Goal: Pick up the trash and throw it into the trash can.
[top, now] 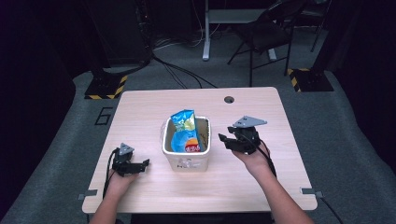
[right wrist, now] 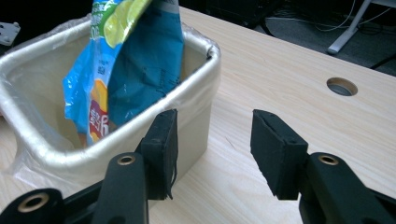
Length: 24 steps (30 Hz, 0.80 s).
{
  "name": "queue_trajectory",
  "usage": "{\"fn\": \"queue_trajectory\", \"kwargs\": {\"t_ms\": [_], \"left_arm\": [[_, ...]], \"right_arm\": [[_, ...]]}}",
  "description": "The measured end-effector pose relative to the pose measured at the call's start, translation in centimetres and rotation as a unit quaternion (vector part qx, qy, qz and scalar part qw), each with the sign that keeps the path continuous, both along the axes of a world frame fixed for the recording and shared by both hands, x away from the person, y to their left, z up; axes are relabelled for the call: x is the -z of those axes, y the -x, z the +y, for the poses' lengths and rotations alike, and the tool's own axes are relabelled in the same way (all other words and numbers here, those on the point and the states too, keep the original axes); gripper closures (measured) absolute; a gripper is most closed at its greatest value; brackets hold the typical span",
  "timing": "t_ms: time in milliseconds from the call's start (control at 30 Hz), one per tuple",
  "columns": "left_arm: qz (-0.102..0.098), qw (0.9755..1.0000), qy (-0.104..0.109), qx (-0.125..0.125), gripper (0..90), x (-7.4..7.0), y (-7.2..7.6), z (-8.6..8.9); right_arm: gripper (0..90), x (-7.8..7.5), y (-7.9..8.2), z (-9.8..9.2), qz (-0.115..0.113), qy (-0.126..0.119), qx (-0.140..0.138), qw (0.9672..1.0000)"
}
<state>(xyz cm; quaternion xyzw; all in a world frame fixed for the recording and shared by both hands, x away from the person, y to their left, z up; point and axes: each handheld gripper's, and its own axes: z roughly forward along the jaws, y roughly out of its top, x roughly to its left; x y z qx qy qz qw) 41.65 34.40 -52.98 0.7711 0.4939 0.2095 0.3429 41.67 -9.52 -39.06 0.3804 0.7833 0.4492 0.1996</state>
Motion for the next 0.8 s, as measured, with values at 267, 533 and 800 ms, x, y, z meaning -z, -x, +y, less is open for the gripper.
{"fn": "queue_trajectory", "kwargs": {"t_ms": [267,533,800], "left_arm": [[0.000,1.0000,0.000,0.000,10.7,0.0,0.0,0.0],[0.000,1.0000,0.000,0.000,10.7,0.0,0.0,0.0],[0.000,1.0000,0.000,0.000,10.6,0.0,0.0,0.0]], "right_arm": [[50.5,1.0,0.5,-1.3,0.000,0.000,0.011,0.9999],[50.4,2.2,1.0,-2.3,-0.003,0.007,0.020,0.9998],[50.7,3.3,1.5,-3.3,-0.001,0.009,0.031,0.9995]]}}
